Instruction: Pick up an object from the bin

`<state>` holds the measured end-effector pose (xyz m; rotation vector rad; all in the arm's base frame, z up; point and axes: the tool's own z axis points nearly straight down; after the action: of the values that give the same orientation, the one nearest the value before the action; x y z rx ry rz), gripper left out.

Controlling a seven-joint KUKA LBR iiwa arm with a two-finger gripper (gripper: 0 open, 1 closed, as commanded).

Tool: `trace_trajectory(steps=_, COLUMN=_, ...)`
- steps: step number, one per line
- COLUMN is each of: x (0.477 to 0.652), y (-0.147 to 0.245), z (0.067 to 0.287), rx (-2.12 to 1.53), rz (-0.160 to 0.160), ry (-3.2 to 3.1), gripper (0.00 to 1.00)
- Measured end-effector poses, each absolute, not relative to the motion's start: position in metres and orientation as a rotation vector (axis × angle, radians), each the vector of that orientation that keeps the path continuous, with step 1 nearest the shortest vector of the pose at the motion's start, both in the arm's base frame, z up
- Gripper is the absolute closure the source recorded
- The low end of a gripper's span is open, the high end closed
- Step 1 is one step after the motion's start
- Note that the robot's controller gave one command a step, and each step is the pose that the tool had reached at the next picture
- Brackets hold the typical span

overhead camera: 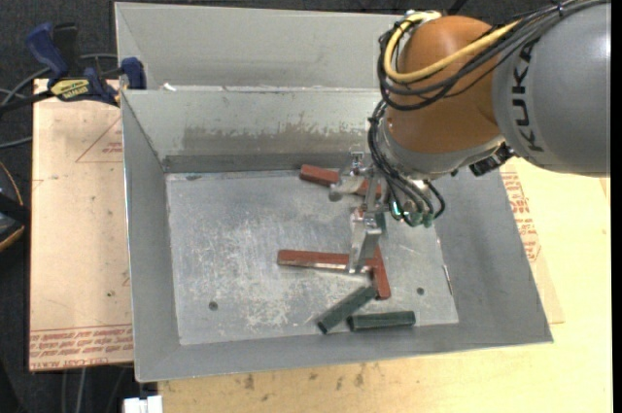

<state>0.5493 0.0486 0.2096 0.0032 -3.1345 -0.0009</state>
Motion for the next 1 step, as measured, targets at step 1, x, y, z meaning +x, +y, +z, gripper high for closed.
trace_trajectory(steps=1, x=0.5509, y=0.0483, z=0.2137, rx=0.001, rz=-0.002, ry=-3.142, gripper=0.0)
